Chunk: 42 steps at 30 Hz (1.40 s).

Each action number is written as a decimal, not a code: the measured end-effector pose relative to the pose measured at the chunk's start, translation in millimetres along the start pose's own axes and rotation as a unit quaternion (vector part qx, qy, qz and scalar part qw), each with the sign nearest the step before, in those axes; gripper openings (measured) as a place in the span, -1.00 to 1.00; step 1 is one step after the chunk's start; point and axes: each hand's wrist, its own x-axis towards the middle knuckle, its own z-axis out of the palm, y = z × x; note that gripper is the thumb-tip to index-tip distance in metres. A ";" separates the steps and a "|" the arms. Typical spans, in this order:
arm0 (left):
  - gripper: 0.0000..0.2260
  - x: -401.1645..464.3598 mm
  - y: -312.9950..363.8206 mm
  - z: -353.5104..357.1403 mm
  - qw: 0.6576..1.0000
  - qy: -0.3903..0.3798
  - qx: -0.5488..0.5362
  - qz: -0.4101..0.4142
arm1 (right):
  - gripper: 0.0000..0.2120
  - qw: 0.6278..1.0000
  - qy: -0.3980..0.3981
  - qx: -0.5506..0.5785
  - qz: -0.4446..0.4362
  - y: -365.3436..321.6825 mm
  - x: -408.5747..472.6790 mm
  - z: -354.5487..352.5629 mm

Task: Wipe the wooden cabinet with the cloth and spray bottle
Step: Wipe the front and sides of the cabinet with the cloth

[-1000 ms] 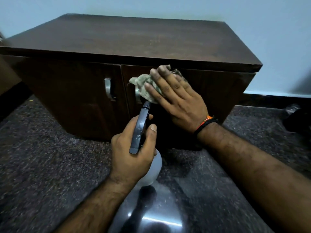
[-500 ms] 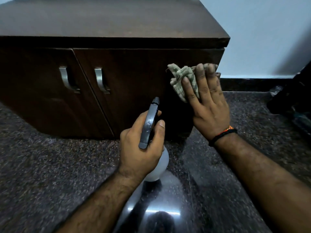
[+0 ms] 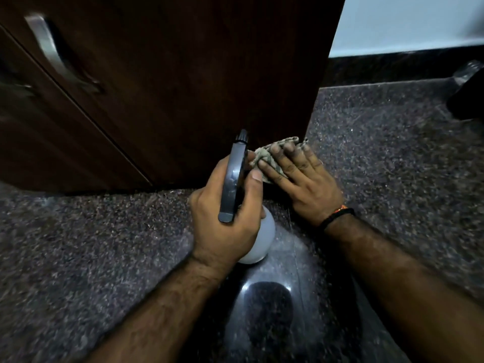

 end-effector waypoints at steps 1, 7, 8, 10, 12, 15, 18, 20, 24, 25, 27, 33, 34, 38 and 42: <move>-0.72 -0.2 -3.6 3.3 1.000 0.000 -0.002 -0.001 | -0.38 1.000 -0.015 -0.005 -0.013 1.4 -7.0 5.1; -0.70 1.7 -14.3 16.1 1.000 -0.002 -0.021 -0.011 | -0.30 0.997 -0.052 -0.021 -0.046 2.6 -24.0 20.5; -0.71 2.7 -15.3 16.5 1.000 -0.002 -0.022 -0.012 | -0.32 0.998 -0.050 -0.017 -0.046 2.6 -24.7 21.2; -0.72 4.1 -16.9 16.5 1.000 -0.003 -0.025 -0.014 | -0.39 0.997 -0.046 -0.002 -0.056 3.0 -23.5 22.6; -0.71 4.3 -18.0 15.0 1.000 -0.003 -0.025 -0.014 | -0.42 0.994 -0.062 0.017 -0.092 3.2 -19.3 25.5; -0.71 2.9 -18.7 8.5 1.000 -0.002 -0.020 -0.013 | -0.44 0.984 -0.097 0.039 -0.147 2.0 -11.2 30.1; -0.69 0.8 -19.4 -0.9 1.000 -0.004 -0.019 -0.017 | -0.44 0.972 -0.131 0.057 -0.187 5.1 -1.4 31.9; -0.69 0.0 -20.9 -7.4 1.000 0.000 -0.020 -0.022 | -0.44 0.962 -0.159 0.063 -0.211 7.2 2.8 30.9; -0.68 0.0 -24.2 -23.9 1.000 0.007 -0.010 -0.019 | -0.45 0.948 -0.220 0.068 -0.219 9.2 6.9 26.2; -0.68 0.2 -25.0 -28.4 1.000 0.008 -0.011 -0.019 | -0.46 0.946 -0.227 0.068 -0.221 8.8 8.1 25.4; -0.69 1.1 -27.2 -36.7 1.000 0.011 -0.010 -0.022 | -0.46 0.943 -0.239 0.066 -0.222 7.5 10.0 24.3; -0.67 7.2 -30.4 -64.6 0.999 0.029 0.000 -0.035 | -0.48 0.948 -0.210 0.080 -0.226 -26.9 38.0 35.7; -0.68 8.1 -30.9 -69.8 0.999 0.034 0.001 -0.036 | -0.48 0.950 -0.194 0.089 -0.228 -39.9 48.2 41.5; -0.67 12.4 -38.5 -108.2 0.998 0.057 0.013 -0.038 | -0.49 0.954 -0.147 0.109 -0.236 -88.2 89.1 64.0; -0.60 14.4 -47.4 -151.7 0.993 0.092 0.030 -0.060 | -0.48 0.945 -0.201 0.066 -0.251 -97.5 96.5 66.5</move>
